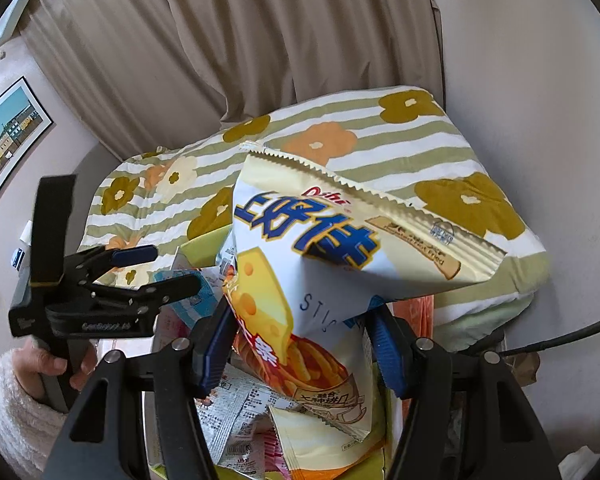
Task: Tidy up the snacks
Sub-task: 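Carry both bags over the box and open both tools to drop them inside, then move both open tools back over the waffle packet and green packet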
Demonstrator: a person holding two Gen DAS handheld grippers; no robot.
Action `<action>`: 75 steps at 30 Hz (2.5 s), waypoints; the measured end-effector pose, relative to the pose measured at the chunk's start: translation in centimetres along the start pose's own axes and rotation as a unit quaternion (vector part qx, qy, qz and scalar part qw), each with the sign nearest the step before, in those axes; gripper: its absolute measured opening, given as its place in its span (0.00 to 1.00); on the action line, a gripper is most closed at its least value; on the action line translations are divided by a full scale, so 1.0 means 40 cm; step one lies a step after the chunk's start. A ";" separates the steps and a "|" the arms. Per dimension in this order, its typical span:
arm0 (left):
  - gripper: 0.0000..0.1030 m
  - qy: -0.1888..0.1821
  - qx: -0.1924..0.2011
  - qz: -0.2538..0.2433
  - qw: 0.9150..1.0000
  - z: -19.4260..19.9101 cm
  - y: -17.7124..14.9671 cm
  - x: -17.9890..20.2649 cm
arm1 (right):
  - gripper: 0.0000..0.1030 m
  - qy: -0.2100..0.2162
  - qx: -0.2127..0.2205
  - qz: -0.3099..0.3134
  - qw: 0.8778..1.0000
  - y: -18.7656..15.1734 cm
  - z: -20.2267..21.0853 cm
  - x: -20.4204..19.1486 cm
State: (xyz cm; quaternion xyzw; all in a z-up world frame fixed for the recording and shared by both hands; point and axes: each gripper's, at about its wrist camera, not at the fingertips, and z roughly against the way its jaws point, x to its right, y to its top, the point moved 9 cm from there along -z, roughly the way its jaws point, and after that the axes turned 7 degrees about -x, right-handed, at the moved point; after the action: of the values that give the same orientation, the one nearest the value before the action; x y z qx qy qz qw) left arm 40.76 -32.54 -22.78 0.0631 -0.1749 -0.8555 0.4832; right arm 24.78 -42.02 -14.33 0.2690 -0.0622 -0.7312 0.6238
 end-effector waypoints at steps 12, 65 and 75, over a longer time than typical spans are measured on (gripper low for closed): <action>0.90 0.031 0.026 0.032 0.999 0.078 -0.084 -0.064 | 0.57 -0.001 -0.054 0.016 0.998 0.020 -0.087 -0.007; 0.89 -0.031 0.001 -0.014 0.999 0.193 -0.455 -0.513 | 0.94 -0.055 0.037 0.049 0.997 -0.334 -0.093 -0.604; 0.89 -0.082 -0.045 -0.102 0.990 0.025 -0.404 -0.429 | 0.94 -0.102 0.043 -0.015 0.994 -0.472 -0.192 -0.615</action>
State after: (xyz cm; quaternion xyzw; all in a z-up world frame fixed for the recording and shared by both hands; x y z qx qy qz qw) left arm 36.47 -10.11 -28.71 -0.0115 -0.1674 -0.9095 0.3803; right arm 13.69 -12.83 -21.12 0.2207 -0.1529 -0.7607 0.5910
